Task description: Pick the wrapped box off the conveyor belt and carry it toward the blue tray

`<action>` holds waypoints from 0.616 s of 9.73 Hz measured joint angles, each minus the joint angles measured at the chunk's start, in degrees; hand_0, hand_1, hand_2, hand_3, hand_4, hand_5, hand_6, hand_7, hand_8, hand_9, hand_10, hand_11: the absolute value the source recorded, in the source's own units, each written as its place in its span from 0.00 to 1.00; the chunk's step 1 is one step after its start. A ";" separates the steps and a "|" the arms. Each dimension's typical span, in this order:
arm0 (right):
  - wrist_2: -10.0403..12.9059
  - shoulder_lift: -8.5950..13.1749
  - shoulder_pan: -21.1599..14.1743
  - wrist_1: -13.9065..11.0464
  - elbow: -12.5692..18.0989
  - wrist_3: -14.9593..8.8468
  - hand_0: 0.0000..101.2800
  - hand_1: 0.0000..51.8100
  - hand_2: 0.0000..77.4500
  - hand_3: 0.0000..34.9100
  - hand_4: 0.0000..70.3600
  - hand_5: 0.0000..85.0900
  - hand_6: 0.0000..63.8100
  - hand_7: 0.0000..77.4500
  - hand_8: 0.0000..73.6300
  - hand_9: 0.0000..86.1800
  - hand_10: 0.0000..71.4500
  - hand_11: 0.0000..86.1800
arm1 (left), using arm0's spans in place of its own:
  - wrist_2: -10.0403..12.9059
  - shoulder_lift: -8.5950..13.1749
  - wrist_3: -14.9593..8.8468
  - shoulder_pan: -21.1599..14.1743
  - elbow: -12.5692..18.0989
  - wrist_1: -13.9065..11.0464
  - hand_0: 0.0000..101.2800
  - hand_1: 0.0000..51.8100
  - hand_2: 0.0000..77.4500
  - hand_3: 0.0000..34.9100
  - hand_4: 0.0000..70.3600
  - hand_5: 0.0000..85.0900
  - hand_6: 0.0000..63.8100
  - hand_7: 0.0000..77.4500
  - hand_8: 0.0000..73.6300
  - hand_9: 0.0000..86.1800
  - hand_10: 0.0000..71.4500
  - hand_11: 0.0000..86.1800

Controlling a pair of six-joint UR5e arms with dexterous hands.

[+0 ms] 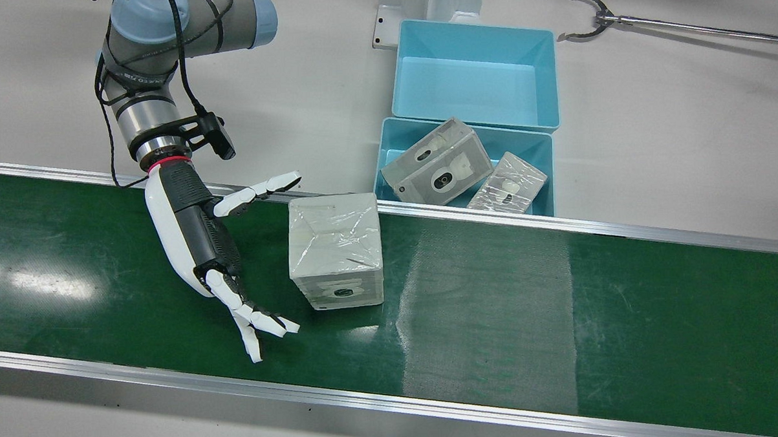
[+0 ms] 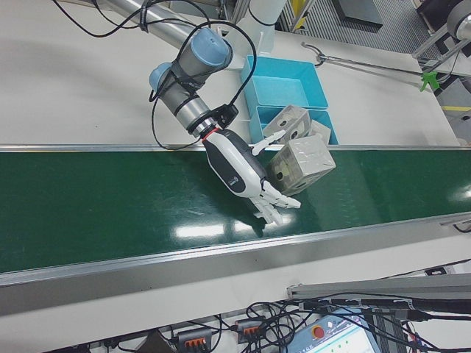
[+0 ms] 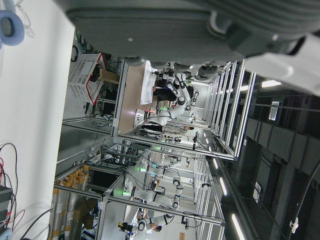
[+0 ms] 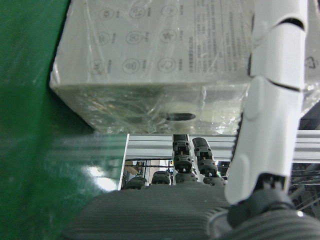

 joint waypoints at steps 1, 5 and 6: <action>0.00 0.07 -0.17 0.00 -0.02 -0.12 0.46 0.21 0.11 0.00 0.15 0.15 0.10 0.23 0.01 0.03 0.01 0.01 | 0.00 0.00 0.00 0.00 0.00 0.00 0.00 0.00 0.01 0.00 0.00 0.01 0.01 0.01 0.01 0.01 0.01 0.01; -0.20 0.48 -0.57 -0.18 -0.03 -0.17 0.48 0.35 0.15 0.00 0.19 0.21 0.16 0.34 0.07 0.11 0.01 0.01 | 0.00 0.00 0.00 0.00 0.00 0.00 0.00 0.00 0.01 0.00 0.00 0.01 0.01 0.01 0.01 0.01 0.01 0.01; -0.21 0.69 -0.58 -0.28 -0.03 -0.15 0.55 0.52 0.26 0.00 0.29 0.29 0.26 0.43 0.20 0.19 0.14 0.01 | 0.00 0.00 0.00 0.00 0.00 0.00 0.00 0.00 0.01 0.00 0.00 0.01 0.01 0.01 0.01 0.01 0.01 0.01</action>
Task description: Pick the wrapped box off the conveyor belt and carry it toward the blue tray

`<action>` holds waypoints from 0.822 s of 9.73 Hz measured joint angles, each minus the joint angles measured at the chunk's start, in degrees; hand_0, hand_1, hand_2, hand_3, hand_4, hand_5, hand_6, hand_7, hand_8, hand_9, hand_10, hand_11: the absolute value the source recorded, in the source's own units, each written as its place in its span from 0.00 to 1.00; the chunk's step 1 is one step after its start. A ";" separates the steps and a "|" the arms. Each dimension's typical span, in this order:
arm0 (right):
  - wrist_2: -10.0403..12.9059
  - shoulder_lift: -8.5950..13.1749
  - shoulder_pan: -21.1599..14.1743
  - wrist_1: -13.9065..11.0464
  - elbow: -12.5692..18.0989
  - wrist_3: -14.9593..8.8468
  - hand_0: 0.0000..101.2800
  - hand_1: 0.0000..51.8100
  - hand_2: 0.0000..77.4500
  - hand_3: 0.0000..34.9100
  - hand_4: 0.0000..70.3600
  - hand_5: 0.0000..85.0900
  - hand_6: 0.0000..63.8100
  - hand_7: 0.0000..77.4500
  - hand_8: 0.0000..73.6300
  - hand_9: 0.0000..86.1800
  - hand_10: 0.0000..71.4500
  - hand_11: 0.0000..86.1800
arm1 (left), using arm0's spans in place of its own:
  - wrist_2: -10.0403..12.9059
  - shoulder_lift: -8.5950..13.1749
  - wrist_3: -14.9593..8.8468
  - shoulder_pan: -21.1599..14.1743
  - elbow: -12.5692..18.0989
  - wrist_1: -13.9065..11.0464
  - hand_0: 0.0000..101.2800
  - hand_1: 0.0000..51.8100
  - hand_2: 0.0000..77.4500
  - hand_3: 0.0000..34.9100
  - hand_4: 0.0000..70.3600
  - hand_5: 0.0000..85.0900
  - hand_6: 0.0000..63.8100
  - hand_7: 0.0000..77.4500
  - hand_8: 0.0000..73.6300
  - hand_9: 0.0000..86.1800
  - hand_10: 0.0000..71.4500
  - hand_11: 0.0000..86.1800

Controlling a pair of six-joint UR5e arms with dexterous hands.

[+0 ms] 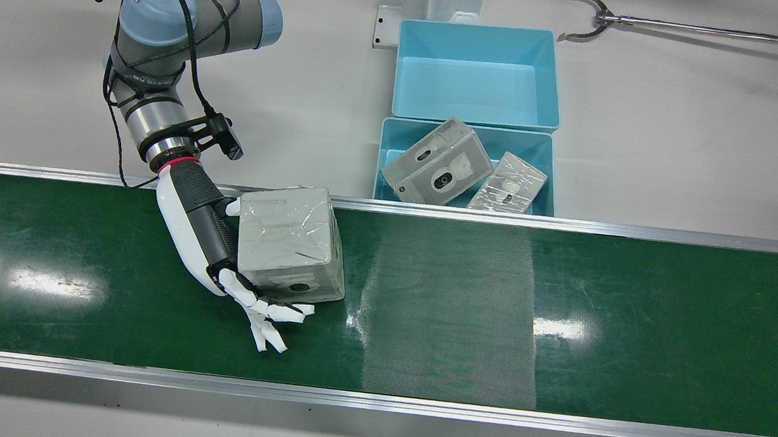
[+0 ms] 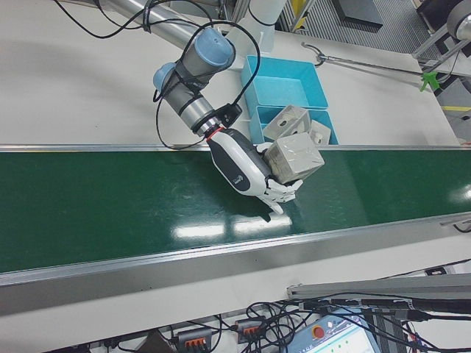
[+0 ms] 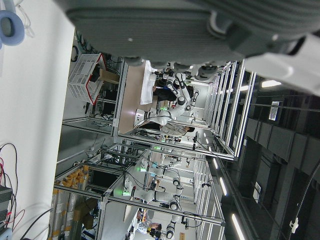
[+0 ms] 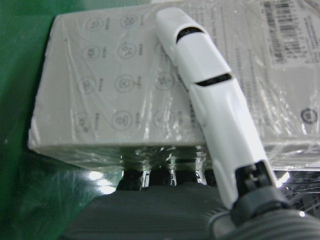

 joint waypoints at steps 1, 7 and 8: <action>0.03 0.23 0.07 -0.30 0.03 0.01 0.57 0.41 0.34 0.00 0.43 0.36 0.37 0.46 0.43 0.36 0.23 0.01 | 0.00 0.00 0.00 0.00 0.00 0.00 0.00 0.00 0.01 0.00 0.00 0.01 0.01 0.01 0.01 0.01 0.01 0.01; 0.32 1.45 1.81 -6.78 6.85 0.09 0.47 0.11 0.50 0.00 0.47 0.37 0.48 0.48 0.61 0.39 0.72 0.28 | 0.00 0.00 0.00 0.00 0.00 0.00 0.00 0.00 0.01 0.00 0.00 0.01 0.01 0.01 0.01 0.01 0.01 0.01; 0.53 1.58 -0.12 -7.56 8.63 -0.45 0.46 0.09 0.51 0.00 0.47 0.37 0.50 0.49 0.64 0.39 0.76 0.28 | 0.00 0.00 0.00 0.00 0.00 0.00 0.00 0.00 0.01 0.00 0.00 0.01 0.01 0.01 0.01 0.01 0.01 0.01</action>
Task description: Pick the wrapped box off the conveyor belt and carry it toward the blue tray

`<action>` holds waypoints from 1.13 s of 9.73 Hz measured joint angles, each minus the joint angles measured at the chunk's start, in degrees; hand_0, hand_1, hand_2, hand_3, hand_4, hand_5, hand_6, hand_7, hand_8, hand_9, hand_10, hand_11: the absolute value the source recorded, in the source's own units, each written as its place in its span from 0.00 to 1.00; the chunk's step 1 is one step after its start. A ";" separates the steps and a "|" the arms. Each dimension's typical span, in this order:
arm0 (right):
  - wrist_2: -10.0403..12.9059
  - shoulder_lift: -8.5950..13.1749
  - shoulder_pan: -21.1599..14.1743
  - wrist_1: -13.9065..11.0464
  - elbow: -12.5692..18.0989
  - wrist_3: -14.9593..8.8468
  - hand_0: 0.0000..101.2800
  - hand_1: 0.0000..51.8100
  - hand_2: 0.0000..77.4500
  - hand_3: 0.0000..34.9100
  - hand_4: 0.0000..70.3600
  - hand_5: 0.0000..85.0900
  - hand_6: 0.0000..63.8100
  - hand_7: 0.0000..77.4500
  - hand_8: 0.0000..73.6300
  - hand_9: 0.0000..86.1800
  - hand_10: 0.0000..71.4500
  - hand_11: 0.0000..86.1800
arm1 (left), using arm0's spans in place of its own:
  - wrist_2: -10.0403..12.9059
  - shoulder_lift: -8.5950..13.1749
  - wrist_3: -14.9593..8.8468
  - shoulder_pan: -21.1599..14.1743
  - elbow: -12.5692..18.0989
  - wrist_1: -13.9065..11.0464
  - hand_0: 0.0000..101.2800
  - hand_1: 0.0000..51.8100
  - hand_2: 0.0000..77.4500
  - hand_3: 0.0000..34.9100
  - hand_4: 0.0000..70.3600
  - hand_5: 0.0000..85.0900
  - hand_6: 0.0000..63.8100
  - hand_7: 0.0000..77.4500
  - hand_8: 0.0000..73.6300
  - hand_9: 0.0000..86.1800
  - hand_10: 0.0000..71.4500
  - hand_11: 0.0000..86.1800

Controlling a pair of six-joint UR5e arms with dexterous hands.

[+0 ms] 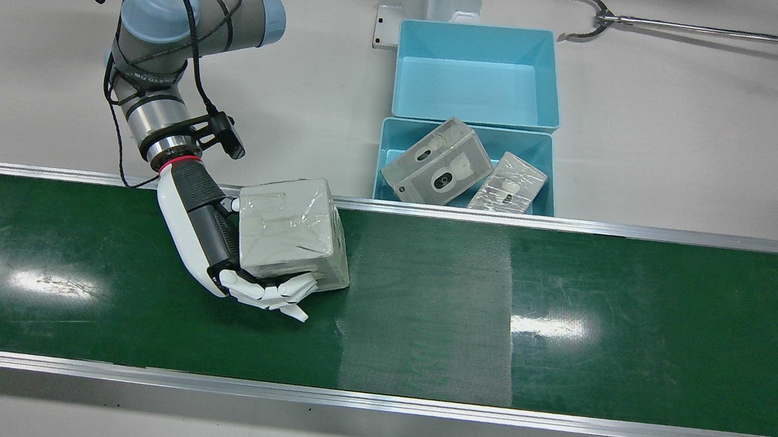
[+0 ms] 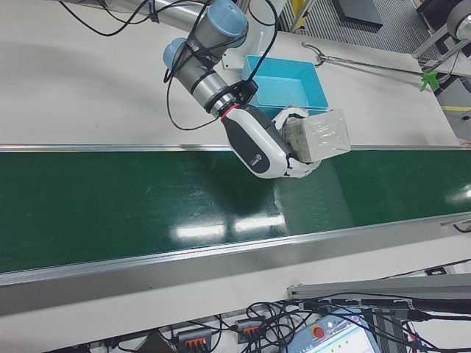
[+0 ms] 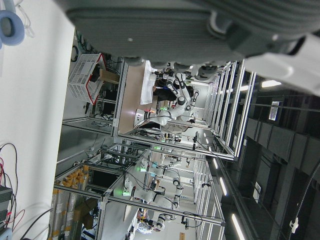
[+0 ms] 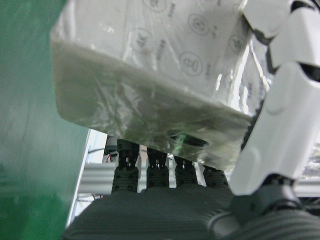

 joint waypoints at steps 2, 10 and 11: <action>1.64 0.43 -5.39 -0.66 2.35 -2.77 0.46 0.05 0.51 0.01 0.47 0.37 0.53 0.49 0.70 0.41 0.84 0.28 | 0.00 0.00 0.00 0.00 0.00 0.00 0.00 0.00 0.01 0.00 0.00 0.01 0.01 0.01 0.01 0.01 0.01 0.01; 10.99 6.29 -18.58 -0.43 1.24 -11.55 0.47 0.04 0.44 0.01 0.36 0.49 0.59 0.51 0.79 0.39 0.97 0.28 | 0.00 0.00 0.00 0.00 0.00 0.00 0.00 0.00 0.01 0.00 0.00 0.01 0.01 0.01 0.01 0.01 0.01 0.01; 11.14 6.36 -19.07 -0.36 1.15 -11.77 0.47 0.04 0.44 0.01 0.36 0.49 0.59 0.51 0.79 0.39 0.92 0.32 | 0.00 0.00 0.00 0.00 0.00 0.00 0.00 0.00 0.01 0.00 0.00 0.01 0.01 0.01 0.01 0.01 0.01 0.01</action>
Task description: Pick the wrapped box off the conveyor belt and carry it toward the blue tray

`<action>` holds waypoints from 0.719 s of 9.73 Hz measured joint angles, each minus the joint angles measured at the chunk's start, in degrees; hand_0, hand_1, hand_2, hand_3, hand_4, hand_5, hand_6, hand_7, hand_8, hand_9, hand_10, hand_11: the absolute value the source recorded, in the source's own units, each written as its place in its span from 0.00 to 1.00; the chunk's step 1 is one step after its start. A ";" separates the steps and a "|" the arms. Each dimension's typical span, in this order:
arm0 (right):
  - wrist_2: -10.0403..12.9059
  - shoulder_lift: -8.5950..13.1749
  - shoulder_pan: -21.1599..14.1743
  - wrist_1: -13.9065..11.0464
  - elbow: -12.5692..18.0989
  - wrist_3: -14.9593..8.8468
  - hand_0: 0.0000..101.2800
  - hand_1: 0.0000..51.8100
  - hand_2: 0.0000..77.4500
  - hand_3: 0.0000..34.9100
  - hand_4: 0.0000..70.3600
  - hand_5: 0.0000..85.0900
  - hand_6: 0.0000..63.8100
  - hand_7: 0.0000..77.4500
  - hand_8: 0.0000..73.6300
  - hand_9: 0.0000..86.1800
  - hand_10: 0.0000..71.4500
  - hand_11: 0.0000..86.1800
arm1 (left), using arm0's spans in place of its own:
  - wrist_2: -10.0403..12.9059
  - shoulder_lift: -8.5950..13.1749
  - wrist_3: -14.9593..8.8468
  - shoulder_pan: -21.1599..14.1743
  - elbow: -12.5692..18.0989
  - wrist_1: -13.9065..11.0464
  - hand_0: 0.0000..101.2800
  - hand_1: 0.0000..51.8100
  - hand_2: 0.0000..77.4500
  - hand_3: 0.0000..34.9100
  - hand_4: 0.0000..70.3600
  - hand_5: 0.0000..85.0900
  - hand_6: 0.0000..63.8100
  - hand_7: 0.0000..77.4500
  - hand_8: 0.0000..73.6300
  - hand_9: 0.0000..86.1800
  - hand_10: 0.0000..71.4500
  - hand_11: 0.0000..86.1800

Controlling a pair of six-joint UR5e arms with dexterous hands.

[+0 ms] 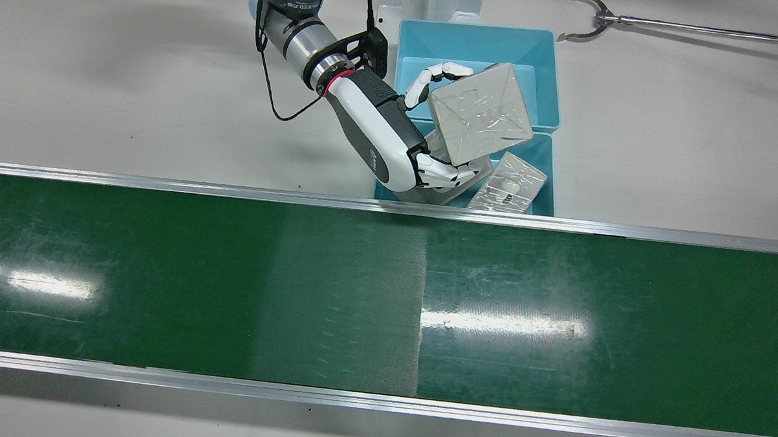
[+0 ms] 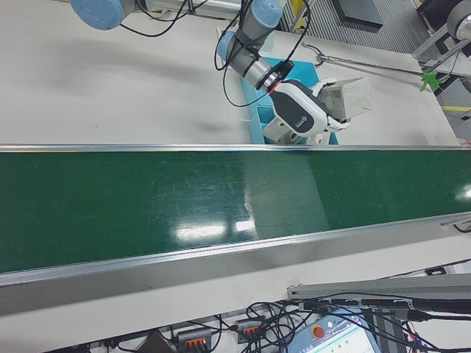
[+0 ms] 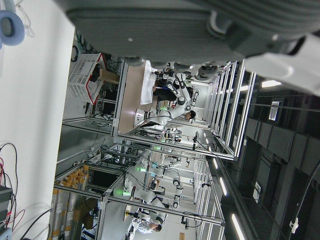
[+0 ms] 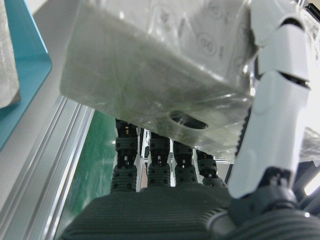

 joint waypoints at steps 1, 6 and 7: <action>-0.02 -0.03 -0.25 0.02 -0.02 -0.08 0.44 0.34 0.26 0.00 0.23 0.44 0.39 0.44 0.71 0.36 0.83 0.32 | 0.00 0.00 0.00 0.00 0.00 0.00 0.00 0.00 0.01 0.00 0.00 0.01 0.01 0.01 0.01 0.01 0.01 0.01; -0.41 -1.59 -0.37 -0.02 1.17 -0.03 0.45 0.13 0.01 0.00 0.09 0.01 0.00 0.04 0.16 0.02 0.10 0.02 | 0.00 0.00 0.00 0.00 0.00 0.00 0.00 0.00 0.01 0.00 0.00 0.01 0.01 0.01 0.01 0.01 0.00 0.01; -0.44 -2.52 -0.31 -0.06 2.15 0.00 0.45 0.15 0.01 0.00 0.09 0.02 0.00 0.04 0.00 0.01 0.00 0.01 | 0.00 0.00 0.00 0.00 0.00 0.00 0.00 0.00 0.01 0.00 0.00 0.01 0.01 0.01 0.01 0.01 0.00 0.01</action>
